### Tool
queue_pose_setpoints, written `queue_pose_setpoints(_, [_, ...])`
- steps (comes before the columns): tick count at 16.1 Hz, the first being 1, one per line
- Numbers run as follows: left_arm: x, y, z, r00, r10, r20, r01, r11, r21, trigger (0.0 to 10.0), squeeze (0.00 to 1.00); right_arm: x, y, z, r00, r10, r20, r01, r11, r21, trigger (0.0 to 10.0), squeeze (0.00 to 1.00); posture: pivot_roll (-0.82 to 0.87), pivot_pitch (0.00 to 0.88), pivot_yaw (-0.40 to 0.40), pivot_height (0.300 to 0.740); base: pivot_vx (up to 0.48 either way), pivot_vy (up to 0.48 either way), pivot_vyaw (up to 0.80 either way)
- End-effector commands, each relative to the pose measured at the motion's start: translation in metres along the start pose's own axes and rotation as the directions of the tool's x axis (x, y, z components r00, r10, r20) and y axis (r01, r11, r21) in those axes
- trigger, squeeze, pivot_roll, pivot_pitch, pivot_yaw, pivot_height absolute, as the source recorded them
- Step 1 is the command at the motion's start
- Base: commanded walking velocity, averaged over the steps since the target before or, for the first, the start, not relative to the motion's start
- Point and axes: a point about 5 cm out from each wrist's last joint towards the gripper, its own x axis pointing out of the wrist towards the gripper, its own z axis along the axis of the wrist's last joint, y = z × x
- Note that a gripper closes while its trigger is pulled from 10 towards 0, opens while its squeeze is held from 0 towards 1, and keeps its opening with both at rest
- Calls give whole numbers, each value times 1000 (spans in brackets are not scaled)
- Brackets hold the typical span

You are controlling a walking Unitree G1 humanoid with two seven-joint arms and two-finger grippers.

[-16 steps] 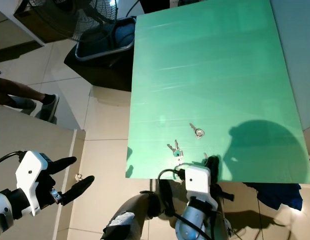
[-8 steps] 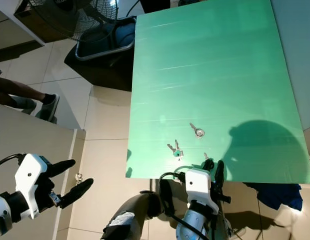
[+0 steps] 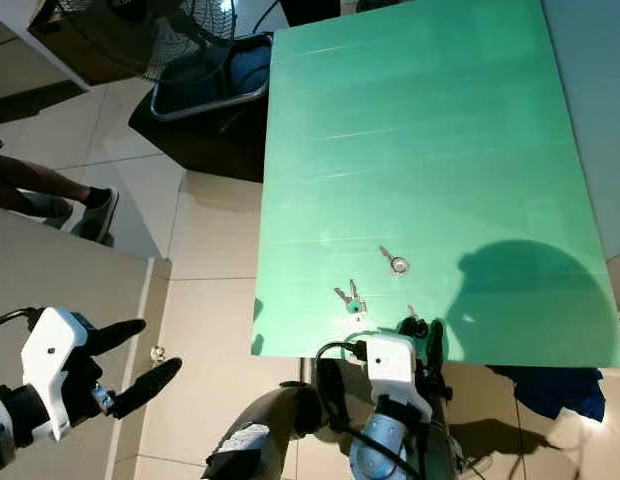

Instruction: Hang keys on a hook

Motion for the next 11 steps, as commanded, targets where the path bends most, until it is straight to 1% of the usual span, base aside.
queue_pose_setpoints(1, [-9,4,-3,999,23,-38,-23,1000,0,10000,0,-9,7,-6,999,26,-44,-25,1000,10,10000,0,-9,433,400,740,0,0,0])
queue_pose_setpoints(4, [-11,5,-2,999,26,-43,-26,1000,2,10000,0,-8,8,-7,998,26,-49,-26,1000,12,10000,0,-1,442,400,740,0,0,0])
queue_pose_setpoints(5, [-11,4,-2,999,26,-45,-26,1000,2,10000,0,-8,8,-8,998,25,-51,-24,1000,20,0,0,-1,442,400,740,0,0,0])
queue_pose_setpoints(8, [-10,4,-2,999,26,-41,-26,1000,1,10000,0,-11,7,-6,999,21,-43,-19,999,35,0,0,-7,440,400,740,0,0,0])
queue_pose_setpoints(11, [-10,4,-3,999,34,-43,-35,999,-18,10000,0,-11,5,-4,999,16,-34,-14,999,38,0,0,-12,438,399,740,0,0,0])
